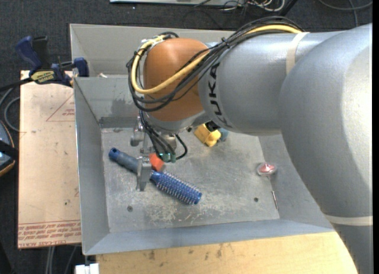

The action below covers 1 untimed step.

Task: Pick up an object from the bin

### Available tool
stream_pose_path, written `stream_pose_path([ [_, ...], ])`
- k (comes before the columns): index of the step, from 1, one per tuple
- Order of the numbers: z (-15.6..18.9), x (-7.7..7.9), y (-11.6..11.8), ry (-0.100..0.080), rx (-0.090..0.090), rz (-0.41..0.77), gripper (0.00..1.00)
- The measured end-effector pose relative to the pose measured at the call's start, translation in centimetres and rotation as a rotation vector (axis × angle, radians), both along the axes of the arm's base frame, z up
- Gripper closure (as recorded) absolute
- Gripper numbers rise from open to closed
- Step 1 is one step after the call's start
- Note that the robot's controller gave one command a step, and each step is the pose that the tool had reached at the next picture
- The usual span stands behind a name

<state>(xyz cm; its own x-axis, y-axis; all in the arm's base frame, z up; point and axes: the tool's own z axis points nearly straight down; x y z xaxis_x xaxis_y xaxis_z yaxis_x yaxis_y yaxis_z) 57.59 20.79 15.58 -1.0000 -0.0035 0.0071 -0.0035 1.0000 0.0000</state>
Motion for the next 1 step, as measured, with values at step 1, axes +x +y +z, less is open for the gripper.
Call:
stream_pose_path([
  [1, -8.55, -0.22, -3.39, -0.019, 0.006, -0.083, 0.0],
])
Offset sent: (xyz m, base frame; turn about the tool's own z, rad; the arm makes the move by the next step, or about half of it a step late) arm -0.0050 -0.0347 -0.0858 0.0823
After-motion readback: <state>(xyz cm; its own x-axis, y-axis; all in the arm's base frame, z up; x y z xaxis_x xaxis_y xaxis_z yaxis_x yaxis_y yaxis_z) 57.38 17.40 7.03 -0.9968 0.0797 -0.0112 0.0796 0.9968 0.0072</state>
